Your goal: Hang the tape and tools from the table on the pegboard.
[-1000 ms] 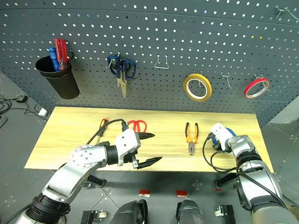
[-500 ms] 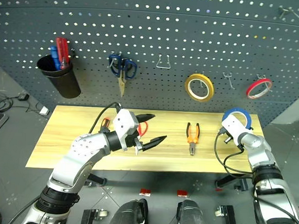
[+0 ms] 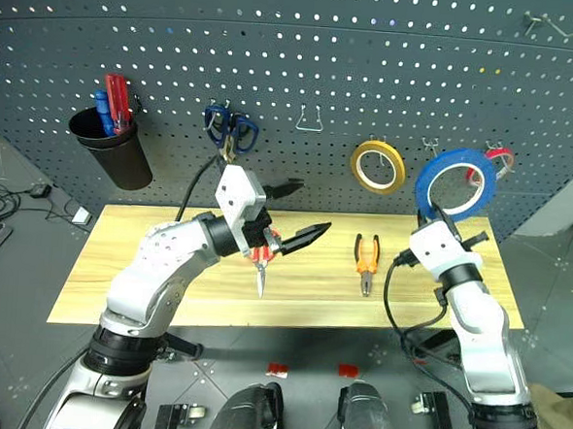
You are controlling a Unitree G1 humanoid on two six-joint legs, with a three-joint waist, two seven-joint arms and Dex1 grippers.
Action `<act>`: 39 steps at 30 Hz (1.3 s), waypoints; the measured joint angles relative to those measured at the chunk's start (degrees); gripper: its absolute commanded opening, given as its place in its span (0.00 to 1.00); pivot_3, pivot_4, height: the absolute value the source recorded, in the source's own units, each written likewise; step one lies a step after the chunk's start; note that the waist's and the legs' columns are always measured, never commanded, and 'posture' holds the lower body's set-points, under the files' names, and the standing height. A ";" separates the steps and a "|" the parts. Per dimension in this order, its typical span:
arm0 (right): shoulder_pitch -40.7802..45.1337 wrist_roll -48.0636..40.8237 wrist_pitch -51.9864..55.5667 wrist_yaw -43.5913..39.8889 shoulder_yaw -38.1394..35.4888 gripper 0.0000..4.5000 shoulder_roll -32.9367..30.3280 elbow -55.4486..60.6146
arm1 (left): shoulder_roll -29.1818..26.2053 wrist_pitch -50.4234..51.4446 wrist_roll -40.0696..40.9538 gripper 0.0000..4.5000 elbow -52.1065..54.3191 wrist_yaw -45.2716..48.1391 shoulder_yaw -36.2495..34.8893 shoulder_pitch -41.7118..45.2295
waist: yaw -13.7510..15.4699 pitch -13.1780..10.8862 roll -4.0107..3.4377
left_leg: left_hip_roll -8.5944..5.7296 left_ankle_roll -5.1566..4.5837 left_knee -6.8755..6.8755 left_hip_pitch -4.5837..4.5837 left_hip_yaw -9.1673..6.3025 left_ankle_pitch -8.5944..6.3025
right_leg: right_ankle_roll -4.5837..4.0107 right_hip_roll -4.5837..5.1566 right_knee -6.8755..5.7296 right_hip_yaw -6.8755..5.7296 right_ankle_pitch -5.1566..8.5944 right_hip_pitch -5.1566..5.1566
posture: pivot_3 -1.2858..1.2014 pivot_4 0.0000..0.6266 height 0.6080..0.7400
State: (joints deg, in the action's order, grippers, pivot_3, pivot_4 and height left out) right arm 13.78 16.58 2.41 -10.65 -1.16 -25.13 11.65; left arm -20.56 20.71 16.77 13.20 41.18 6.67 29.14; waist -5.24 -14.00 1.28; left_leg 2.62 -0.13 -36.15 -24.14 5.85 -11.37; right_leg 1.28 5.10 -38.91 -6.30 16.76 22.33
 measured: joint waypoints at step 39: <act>14.69 -15.27 44.74 -0.02 2.37 0.99 22.02 -15.82 | -23.42 -10.36 -9.30 1.00 -3.76 8.66 -2.47 -19.90 | -0.90 0.10 -0.05 | 0.11 -0.10 0.11 0.28 0.53 -0.10 | -0.49 0.03 -0.10 0.58 -0.28 0.15 | 0.45 0.40 1.00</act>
State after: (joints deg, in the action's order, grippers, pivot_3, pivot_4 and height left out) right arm 28.47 1.31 47.15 -10.68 1.21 -3.12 -4.17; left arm -43.98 10.36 7.48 9.44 49.85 4.20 9.24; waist -6.14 -13.89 1.23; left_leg 2.73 -0.22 -36.04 -23.86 6.38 -11.47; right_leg 0.79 5.14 -39.01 -5.72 16.48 22.48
